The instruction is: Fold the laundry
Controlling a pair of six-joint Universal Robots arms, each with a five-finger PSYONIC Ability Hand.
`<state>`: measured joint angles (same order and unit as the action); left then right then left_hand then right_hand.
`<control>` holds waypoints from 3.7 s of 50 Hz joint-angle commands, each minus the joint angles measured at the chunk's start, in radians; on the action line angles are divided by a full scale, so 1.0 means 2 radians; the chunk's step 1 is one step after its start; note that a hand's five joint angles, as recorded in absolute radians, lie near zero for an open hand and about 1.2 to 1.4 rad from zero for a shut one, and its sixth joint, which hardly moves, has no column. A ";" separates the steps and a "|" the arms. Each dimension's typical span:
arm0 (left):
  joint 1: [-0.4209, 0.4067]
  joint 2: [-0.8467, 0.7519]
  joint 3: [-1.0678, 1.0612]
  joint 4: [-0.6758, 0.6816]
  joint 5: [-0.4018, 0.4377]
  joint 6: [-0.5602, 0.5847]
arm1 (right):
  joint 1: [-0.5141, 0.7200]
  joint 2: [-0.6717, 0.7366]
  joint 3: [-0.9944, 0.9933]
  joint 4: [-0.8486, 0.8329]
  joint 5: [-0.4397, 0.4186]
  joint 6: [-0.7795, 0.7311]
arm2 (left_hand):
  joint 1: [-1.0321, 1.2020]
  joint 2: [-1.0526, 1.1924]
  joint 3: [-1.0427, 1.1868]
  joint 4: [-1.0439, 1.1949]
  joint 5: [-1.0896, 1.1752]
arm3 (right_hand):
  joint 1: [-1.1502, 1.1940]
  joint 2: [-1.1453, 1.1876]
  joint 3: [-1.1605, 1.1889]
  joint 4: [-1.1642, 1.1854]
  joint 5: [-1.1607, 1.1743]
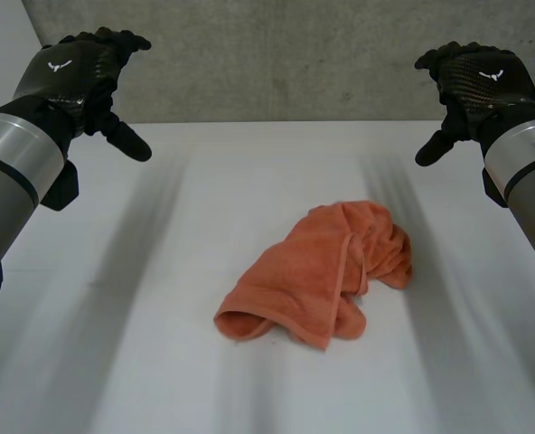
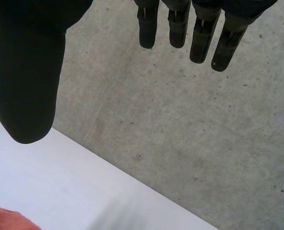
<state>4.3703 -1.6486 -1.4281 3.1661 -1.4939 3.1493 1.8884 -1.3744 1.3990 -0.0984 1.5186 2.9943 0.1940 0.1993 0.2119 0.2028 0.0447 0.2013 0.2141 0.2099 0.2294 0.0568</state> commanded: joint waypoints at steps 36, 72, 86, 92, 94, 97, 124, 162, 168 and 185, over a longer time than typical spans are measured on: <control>-0.259 -0.278 0.100 0.058 -0.038 0.002 | -0.016 0.037 0.129 0.049 0.002 -0.100 | 0.005 0.003 -0.004 0.001 -0.007 | -0.013 -0.020 -0.018 -0.027 -0.028; -0.190 -0.177 -0.003 0.103 -0.111 0.125 | -0.003 0.048 0.177 0.036 -0.085 0.143 | 0.601 0.598 0.592 0.597 0.588 | -0.013 -0.020 -0.018 -0.027 -0.028; -0.183 -0.142 -0.048 0.103 -0.111 0.125 | 0.100 0.146 0.119 0.029 -0.085 0.216 | 0.601 0.598 0.592 0.597 0.588 | -0.013 -0.020 -0.018 -0.027 -0.028; -0.175 -0.129 -0.061 0.103 -0.111 0.124 | 0.126 0.195 0.076 -0.003 -0.013 0.206 | 0.601 0.598 0.592 0.597 0.588 | -0.013 -0.020 -0.018 -0.027 -0.028; -0.172 -0.119 -0.064 0.103 -0.111 0.124 | 0.128 0.206 0.066 -0.012 0.012 0.202 | 0.601 0.598 0.592 0.597 0.588 | 0.151 0.144 0.146 0.137 0.136; -0.164 -0.105 -0.062 0.110 -0.111 0.124 | 0.130 0.207 0.047 -0.044 0.056 0.181 | 0.601 0.598 0.592 0.597 0.588 | 0.597 0.590 0.593 0.583 0.582; -0.077 -0.091 0.031 0.166 -0.060 0.120 | 0.136 0.049 0.053 0.250 -0.071 -0.058 | 0.601 0.598 0.592 0.597 0.588 | 0.345 0.339 0.341 0.331 0.330; -0.101 0.116 -0.136 0.149 -0.051 0.120 | 0.099 0.285 -0.124 0.019 0.090 0.124 | 0.601 0.598 0.592 0.597 0.588 | 0.019 0.013 0.015 0.005 0.004; -0.110 0.139 -0.150 0.138 -0.051 0.120 | 0.100 0.316 -0.158 0.006 0.087 0.126 | 0.601 0.598 0.592 0.597 0.588 | 0.103 0.097 0.099 0.089 0.088; -0.110 0.145 -0.156 0.133 -0.051 0.120 | 0.119 0.323 -0.177 0.025 0.047 0.206 | 0.601 0.598 0.592 0.597 0.588 | 0.122 0.116 0.118 0.108 0.107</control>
<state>4.1494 -1.3580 -1.7409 3.4309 -1.5954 3.3906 2.1283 -0.7266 1.0503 -0.0669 1.6634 3.3351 1.1237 1.1989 1.1901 1.1961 0.9485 0.3117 0.3504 0.3686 0.3709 0.1878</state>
